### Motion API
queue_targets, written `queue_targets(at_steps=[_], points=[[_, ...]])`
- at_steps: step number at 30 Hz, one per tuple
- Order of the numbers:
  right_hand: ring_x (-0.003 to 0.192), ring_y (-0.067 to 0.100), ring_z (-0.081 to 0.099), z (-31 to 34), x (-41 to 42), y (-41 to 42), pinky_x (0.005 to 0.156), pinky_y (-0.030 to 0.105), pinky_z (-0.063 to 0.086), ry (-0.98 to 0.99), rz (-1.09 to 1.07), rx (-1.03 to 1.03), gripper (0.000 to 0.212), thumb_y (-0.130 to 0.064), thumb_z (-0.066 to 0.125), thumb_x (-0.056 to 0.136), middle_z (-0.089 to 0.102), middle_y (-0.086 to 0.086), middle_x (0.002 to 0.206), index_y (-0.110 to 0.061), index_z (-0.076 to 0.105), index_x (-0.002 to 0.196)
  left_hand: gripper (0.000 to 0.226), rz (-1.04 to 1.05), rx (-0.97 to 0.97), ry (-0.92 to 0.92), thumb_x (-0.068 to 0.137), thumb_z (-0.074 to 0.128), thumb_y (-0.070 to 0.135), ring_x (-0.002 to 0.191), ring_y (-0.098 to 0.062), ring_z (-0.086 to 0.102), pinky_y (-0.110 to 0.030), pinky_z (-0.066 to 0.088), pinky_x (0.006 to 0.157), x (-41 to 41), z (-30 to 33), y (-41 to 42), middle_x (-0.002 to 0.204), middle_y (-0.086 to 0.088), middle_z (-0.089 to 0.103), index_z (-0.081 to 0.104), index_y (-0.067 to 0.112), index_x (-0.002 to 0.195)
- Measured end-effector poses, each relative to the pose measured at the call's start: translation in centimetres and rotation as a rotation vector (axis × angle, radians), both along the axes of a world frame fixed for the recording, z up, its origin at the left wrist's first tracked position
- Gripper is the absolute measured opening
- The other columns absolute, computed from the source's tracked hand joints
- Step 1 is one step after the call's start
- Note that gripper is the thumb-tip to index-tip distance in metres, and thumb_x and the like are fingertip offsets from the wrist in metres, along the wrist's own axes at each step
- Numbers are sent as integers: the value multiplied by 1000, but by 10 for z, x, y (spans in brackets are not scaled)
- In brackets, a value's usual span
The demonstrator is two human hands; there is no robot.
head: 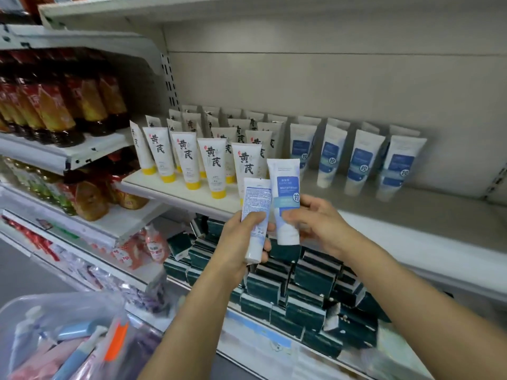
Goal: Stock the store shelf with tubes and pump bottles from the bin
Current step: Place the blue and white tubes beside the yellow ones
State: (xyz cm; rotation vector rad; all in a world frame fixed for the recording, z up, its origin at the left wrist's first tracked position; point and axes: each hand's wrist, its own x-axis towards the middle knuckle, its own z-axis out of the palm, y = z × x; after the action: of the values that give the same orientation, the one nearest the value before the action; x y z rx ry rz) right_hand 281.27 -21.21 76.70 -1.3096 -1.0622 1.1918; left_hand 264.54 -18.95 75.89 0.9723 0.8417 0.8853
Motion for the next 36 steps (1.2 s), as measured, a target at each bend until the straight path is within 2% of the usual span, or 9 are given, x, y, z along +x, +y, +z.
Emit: queue_targets(at_steps=[5,9,12,15,17,20,28,33,36], points=[[69,9,66,8,24,10,57,29,50,-70,-185,99,25,-7,71,82,74,-7,85,-18,66,105,35,-1,-62,1,102,39,36,48,-18,49,-24,40,42,16,2,0,81,-11,71,56,9,116],[77,13,66,10,35,29,59,30,54,-105,-327,126,28,-10,72,84,70,-4,92,-18,60,108,37,10,-103,-1,104,33,37,55,-19,51,-24,42,43,28,4,-2,87,-12,73,63,14,105],[85,13,64,11,35,49,71,32,57,-225,-338,137,34,-10,70,85,66,-4,99,-24,54,111,40,-6,-109,35,103,33,38,58,-18,53,-25,42,44,33,4,2,90,-11,73,64,13,107],[111,22,59,12,33,71,97,38,48,-367,-342,113,40,-11,67,88,62,4,124,-21,50,122,40,-25,-89,79,103,33,40,62,-18,54,-26,44,46,32,5,11,90,-9,73,62,15,116],[124,23,53,10,32,82,101,35,40,-411,-324,68,45,-13,66,89,56,3,134,-20,46,129,38,-39,-75,101,103,33,40,63,-18,54,-27,44,47,31,7,16,89,-8,73,62,18,114],[123,24,54,6,33,95,105,41,42,-461,-270,26,53,-16,71,85,57,3,135,-23,46,132,37,-60,-80,96,103,32,39,59,-17,54,-26,44,47,31,12,22,87,-7,73,63,19,108],[118,24,58,7,35,115,99,47,49,-508,-228,3,54,-18,71,85,58,6,134,-19,45,132,35,-86,-64,113,103,31,38,61,-16,55,-26,45,50,32,16,35,89,-7,73,63,22,105],[120,22,55,9,40,117,90,29,45,-550,-165,11,58,-19,70,87,55,2,135,-18,41,137,36,-111,-70,103,103,31,37,58,-15,54,-26,45,49,35,15,38,88,-7,72,62,20,107],[120,23,55,9,41,118,82,26,44,-558,-162,13,57,-20,70,87,56,2,134,-20,42,136,36,-116,-67,92,104,31,36,57,-15,54,-27,44,47,36,16,40,86,-8,72,62,18,109]])
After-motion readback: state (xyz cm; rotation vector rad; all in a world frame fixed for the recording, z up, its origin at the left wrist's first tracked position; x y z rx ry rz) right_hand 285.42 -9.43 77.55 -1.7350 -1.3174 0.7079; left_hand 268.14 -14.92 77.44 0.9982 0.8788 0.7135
